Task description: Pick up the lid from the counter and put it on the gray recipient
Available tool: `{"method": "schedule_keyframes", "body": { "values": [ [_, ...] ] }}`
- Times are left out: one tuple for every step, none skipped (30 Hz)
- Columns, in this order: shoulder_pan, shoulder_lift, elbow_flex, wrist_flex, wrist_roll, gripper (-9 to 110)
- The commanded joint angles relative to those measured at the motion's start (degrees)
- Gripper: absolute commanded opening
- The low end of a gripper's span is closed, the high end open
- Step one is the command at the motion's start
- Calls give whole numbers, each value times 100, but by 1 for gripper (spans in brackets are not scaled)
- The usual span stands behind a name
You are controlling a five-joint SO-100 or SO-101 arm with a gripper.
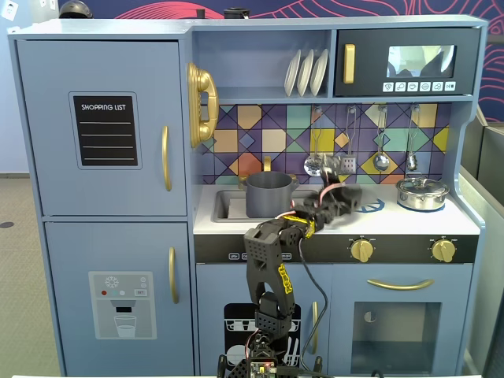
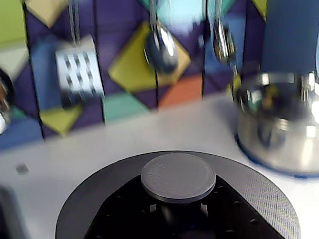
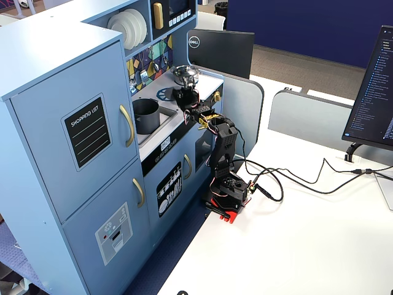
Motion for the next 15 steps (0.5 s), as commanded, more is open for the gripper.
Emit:
{"method": "schedule_keyframes", "body": {
  "values": [
    [-387,976,-809,598,132,0],
    [-510,1107,-853,756,167,0],
    [-633,1239,-870,923,211,0],
    [-756,1345,-896,1046,264,0],
    [-888,1441,-896,1116,272,0],
    [-1020,1538,-879,1178,281,0],
    [-1160,1626,-879,1266,299,0],
    [-1310,1714,-870,1362,325,0],
    [-1459,1802,-870,1450,343,0],
    [-1608,1881,-861,1538,352,0],
    [-1775,1951,-835,1600,360,0],
    [-1942,2021,-800,1661,369,0],
    [-2083,2074,-747,1688,352,0],
    [-2215,2109,-686,1705,308,0],
    [-2338,2136,-624,1679,264,0]
  ]
}}
